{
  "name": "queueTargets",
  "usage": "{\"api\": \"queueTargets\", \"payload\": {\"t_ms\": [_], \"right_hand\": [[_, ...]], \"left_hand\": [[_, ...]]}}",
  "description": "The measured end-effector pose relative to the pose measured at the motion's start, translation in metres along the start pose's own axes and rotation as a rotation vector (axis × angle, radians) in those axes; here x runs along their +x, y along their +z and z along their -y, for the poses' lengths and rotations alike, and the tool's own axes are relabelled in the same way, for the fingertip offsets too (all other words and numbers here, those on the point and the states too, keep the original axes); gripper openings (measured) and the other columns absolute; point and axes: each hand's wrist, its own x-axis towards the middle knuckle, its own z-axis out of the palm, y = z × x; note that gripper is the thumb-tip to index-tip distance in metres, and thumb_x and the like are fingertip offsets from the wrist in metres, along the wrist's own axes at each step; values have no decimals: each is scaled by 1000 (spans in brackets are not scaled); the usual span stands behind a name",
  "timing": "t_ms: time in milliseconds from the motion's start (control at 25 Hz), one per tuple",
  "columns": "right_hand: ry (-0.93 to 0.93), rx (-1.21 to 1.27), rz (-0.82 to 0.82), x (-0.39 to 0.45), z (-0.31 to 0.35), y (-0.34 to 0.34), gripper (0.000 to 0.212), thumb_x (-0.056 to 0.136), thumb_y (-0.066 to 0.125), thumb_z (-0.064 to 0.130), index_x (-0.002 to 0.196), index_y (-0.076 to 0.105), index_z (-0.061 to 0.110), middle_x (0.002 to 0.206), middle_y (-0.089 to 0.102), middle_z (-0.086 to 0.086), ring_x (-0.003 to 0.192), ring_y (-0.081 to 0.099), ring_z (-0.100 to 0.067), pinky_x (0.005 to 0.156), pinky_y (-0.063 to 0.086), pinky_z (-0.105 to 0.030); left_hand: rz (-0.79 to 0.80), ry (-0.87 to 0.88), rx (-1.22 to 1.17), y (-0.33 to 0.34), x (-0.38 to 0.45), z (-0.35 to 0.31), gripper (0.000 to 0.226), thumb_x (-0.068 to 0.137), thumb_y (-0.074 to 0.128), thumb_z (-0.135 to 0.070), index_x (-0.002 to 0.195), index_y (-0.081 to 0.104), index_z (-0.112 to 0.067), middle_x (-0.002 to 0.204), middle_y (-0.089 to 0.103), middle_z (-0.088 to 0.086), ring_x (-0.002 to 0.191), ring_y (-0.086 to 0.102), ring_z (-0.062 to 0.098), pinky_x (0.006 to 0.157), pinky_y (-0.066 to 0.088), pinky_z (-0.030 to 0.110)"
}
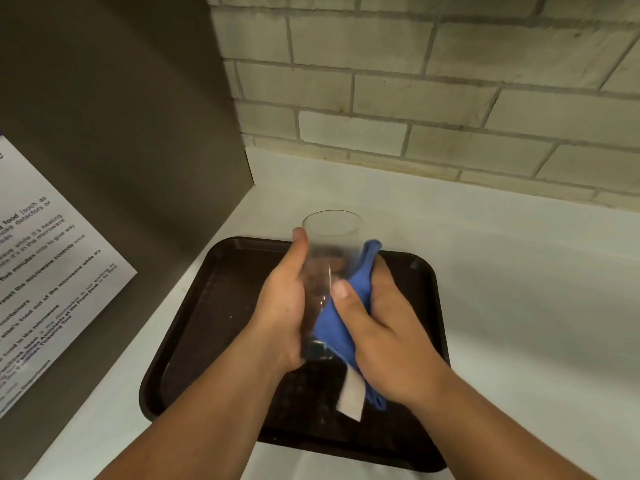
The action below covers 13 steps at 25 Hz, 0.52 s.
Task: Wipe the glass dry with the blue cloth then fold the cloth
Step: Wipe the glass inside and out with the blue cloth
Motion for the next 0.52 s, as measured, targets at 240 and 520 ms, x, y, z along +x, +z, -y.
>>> {"api": "queueTargets", "payload": {"t_ms": [240,520], "right_hand": [[171,-80,-270,33,4,-5,44,98,42,57,93,62,18,78,73,1,72,70,-11,67,54,-26],[317,139,-264,39,-2,-9,55,101,40,53,84,68,9,64,74,1,58,71,-12,54,58,-25]], "left_hand": [[-66,74,81,5,-5,0,70,89,55,-69,130,72,-15,116,82,17,106,79,36,102,57,57],[66,29,-4,2,-10,-4,84,83,54,-79,127,75,-11,126,78,21,113,75,40,91,63,52]]}}
